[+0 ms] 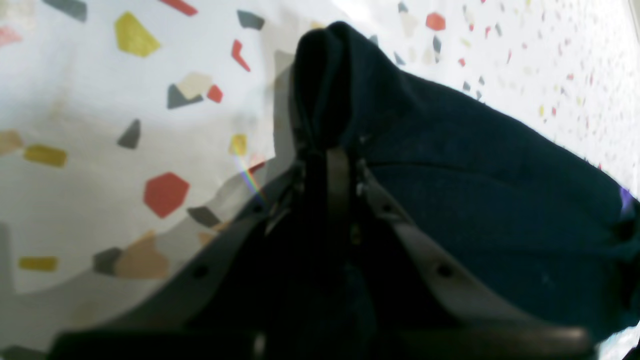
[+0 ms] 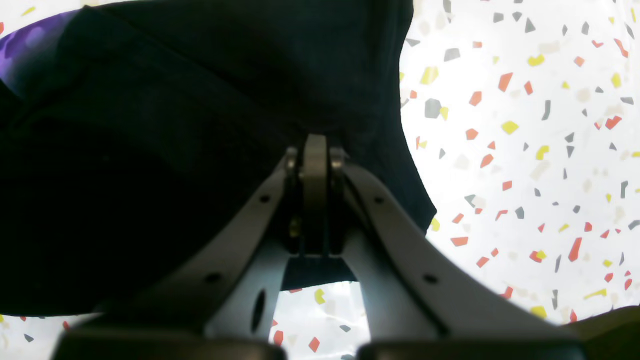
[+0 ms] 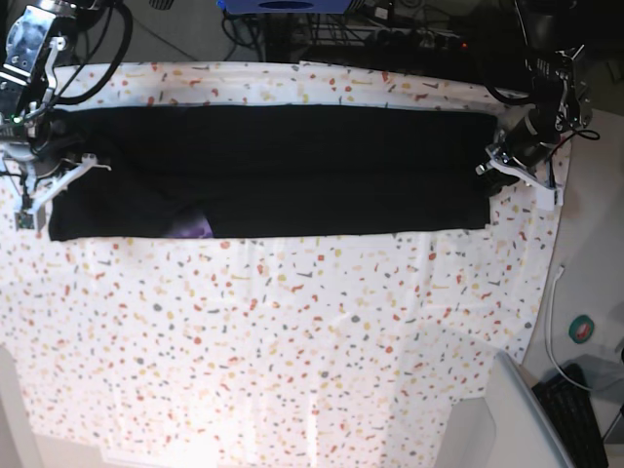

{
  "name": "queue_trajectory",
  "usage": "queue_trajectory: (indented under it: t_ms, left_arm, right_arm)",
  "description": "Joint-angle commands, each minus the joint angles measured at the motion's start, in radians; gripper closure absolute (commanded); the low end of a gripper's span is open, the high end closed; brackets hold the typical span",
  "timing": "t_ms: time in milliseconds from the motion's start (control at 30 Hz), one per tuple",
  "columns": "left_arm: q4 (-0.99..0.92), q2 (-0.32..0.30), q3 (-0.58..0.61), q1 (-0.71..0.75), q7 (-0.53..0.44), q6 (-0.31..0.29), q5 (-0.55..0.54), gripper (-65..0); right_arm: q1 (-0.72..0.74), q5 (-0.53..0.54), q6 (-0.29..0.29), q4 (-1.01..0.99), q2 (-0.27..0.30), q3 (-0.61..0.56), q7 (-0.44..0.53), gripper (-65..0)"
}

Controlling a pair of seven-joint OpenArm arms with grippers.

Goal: Layout the t-shirt on the table in an organized manner, then fold the t-shirt properly
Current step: 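Release the strip and reposition both grippers at its ends, then grasp the strip end with the left gripper and fold it toward the right gripper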

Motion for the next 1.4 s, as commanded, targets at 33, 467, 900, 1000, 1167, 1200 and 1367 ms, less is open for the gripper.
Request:
queue_trajectory:
  t_ms: [33, 467, 900, 1000, 1167, 1200, 1367]
  left_arm:
    - [0.015, -0.045, -0.007, -0.021, 0.013, 0.022, 0.026, 0.0]
    - [0.7, -0.073, 0.08, 0.258, 0.091, 0.363, 0.024, 0.0]
    - [0.768, 0.14, 0.451, 0.104, 0.226, 0.409, 0.22, 0.0]
    - [0.722, 0.18, 0.51, 0.073, 0.226, 0.409, 0.289, 0.0]
    - [0.677, 0.206, 0.577, 0.045, 0.226, 0.409, 0.316, 0.0]
    - [0.677, 0.208, 0.583, 0.038, 0.226, 0.409, 0.314, 0.0]
    - [0.67, 0.232, 0.583, 0.005, 0.226, 0.409, 0.317, 0.0]
  right_arm:
    - [0.007, 0.004, -0.001, 0.017, 0.012, 0.0, 0.018, 0.0]
    - [0.01, 0.004, -0.001, 0.017, 0.012, 0.001, 0.018, 0.0]
    - [0.013, 0.004, -0.001, 0.017, 0.012, 0.003, 0.018, 0.0]
    - [0.011, 0.004, -0.001, 0.017, 0.012, 0.005, 0.018, 0.0]
    - [0.011, 0.004, -0.001, 0.017, 0.012, 0.005, 0.018, 0.0]
    - [0.011, 0.004, -0.001, 0.017, 0.012, 0.005, 0.018, 0.0]
    - [0.014, 0.004, -0.001, 0.017, 0.012, 0.005, 0.018, 0.0]
